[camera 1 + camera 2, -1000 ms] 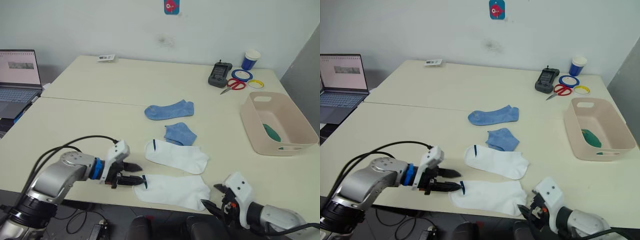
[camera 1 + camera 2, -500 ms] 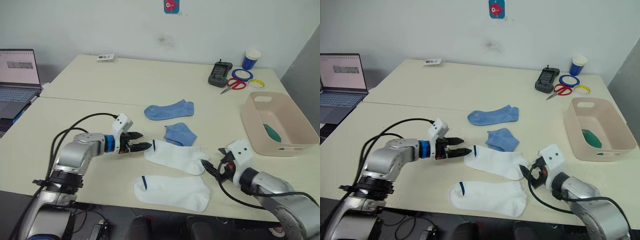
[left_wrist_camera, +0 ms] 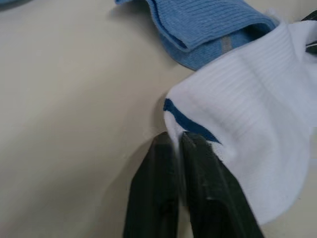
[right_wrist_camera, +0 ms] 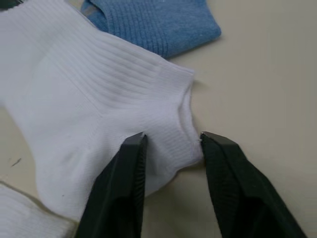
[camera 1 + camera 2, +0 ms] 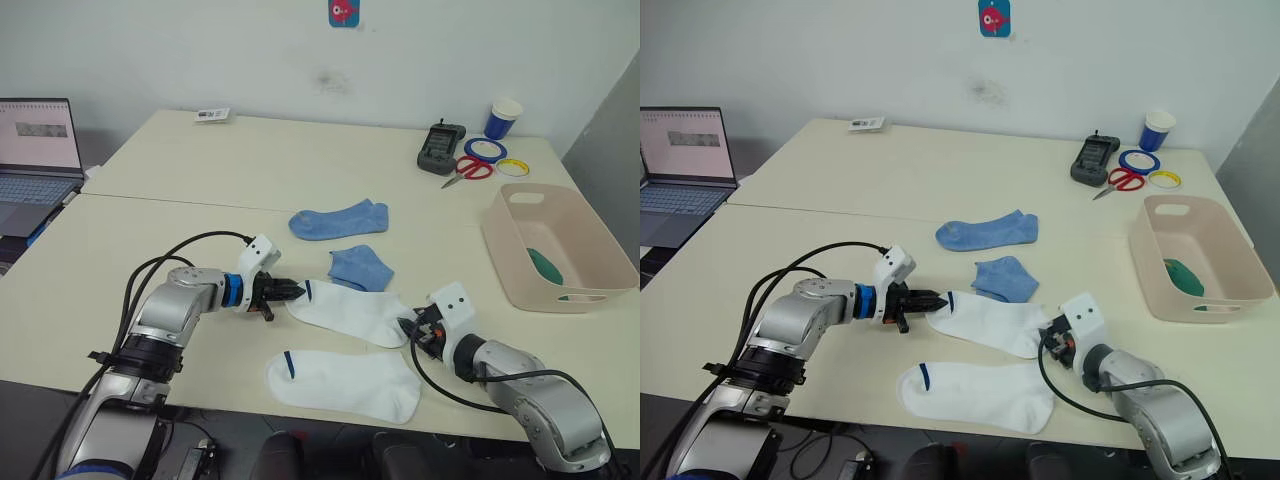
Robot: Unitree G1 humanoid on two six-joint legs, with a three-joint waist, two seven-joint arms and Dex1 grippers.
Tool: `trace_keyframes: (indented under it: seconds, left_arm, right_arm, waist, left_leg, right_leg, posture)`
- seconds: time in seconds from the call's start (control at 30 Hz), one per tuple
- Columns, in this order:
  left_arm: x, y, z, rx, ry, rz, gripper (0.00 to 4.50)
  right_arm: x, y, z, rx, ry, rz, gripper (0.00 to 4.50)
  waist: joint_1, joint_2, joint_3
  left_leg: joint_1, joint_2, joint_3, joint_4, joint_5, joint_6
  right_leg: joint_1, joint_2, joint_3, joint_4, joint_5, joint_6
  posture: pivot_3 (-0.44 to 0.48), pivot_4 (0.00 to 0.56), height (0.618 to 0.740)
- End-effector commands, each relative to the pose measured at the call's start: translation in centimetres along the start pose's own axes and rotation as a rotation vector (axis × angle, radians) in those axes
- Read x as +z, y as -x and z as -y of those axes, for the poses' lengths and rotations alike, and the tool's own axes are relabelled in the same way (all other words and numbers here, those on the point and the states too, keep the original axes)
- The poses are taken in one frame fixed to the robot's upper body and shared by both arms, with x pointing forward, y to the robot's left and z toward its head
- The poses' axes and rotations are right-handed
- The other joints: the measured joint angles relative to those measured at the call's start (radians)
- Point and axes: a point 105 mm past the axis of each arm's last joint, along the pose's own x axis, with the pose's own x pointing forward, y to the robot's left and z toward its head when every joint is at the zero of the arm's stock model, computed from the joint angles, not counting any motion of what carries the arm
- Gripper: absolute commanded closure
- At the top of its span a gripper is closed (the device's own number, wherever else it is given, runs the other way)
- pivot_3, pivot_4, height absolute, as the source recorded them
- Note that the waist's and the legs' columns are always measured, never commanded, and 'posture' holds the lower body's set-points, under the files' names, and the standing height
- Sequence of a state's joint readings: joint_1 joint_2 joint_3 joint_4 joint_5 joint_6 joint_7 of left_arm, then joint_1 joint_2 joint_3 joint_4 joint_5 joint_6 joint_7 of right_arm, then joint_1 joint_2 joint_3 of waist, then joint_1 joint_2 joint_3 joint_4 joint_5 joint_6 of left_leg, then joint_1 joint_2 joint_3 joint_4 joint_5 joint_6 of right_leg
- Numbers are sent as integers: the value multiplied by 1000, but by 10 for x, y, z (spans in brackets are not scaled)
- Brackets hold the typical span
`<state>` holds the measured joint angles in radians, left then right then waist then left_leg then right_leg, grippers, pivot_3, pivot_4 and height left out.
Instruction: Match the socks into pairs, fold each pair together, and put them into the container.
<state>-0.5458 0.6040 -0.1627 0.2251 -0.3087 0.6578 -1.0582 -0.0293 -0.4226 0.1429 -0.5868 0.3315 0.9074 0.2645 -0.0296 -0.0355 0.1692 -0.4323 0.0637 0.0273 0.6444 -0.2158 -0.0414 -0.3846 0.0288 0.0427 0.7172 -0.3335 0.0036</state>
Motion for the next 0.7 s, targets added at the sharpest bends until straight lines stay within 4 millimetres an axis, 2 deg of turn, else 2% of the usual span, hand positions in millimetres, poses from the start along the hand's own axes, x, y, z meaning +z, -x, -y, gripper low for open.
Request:
trace_keyframes:
  seconds: [0.03, 0.07, 0.2, 0.33, 0.4, 0.5, 0.57, 0.7]
  left_arm:
    - [4, -1, 7, -25, -12, 19, 4500]
    - [5, -1, 7, -23, -16, 27, 4500]
    - [32, 11, 11, -43, 4, 156, 4500]
    - [46, 35, 24, -98, 33, 177, 4500]
    - [50, 50, 34, -135, 77, 169, 4500]
    - [44, 70, 55, -214, 150, 111, 4500]
    - [32, 81, 67, -255, 211, 61, 4500]
    - [6, 85, 81, -253, 275, -5, 4500]
  right_arm:
    - [17, 4, -4, 7, 35, 73, 4344]
    - [18, 4, -3, 5, 39, 79, 4472]
    - [37, 17, -1, 5, 58, 149, 4472]
    - [60, 39, -8, 33, 58, 226, 4472]
    - [67, 52, -17, 75, 13, 264, 4472]
    - [63, 68, -36, 165, -61, 261, 4472]
    - [54, 74, -47, 237, -90, 218, 4472]
    - [35, 81, -60, 300, -129, 116, 4472]
  waist:
    - [0, 0, 0]
    - [0, 0, 0]
    - [0, 0, 0]
    - [-3, 0, 0]
    - [-4, 0, 0]
    - [-4, 0, 0]
    - [-4, 1, 0]
    - [-5, 1, 1]
  left_leg:
    - [0, 0, 0, 0, 0, 0]
    - [0, 0, 0, 0, 0, 0]
    - [0, 0, 0, 0, 0, 0]
    - [0, 1, 0, 0, 0, 0]
    - [0, 1, -1, -1, 0, 0]
    - [0, 2, -2, -1, 0, 0]
    - [1, 2, -2, -2, 0, 0]
    - [2, 0, 1, -1, 0, 0]
  right_leg:
    - [0, 0, 0, 0, 0, 0]
    - [0, 0, 0, 0, 0, 0]
    - [0, 0, 0, 0, 0, 0]
    - [0, 0, 0, 0, 0, 0]
    - [0, 0, 0, 0, 0, 0]
    - [0, 0, -1, 0, 0, 0]
    - [1, 0, -1, 0, 0, 0]
    - [2, -4, 0, -1, 0, 0]
  posture:
    - [0, 150, 725]
    - [0, 150, 725]
    - [0, 150, 725]
    - [0, 150, 725]
    - [0, 150, 725]
    - [0, 150, 725]
    - [0, 150, 725]
    - [0, 150, 725]
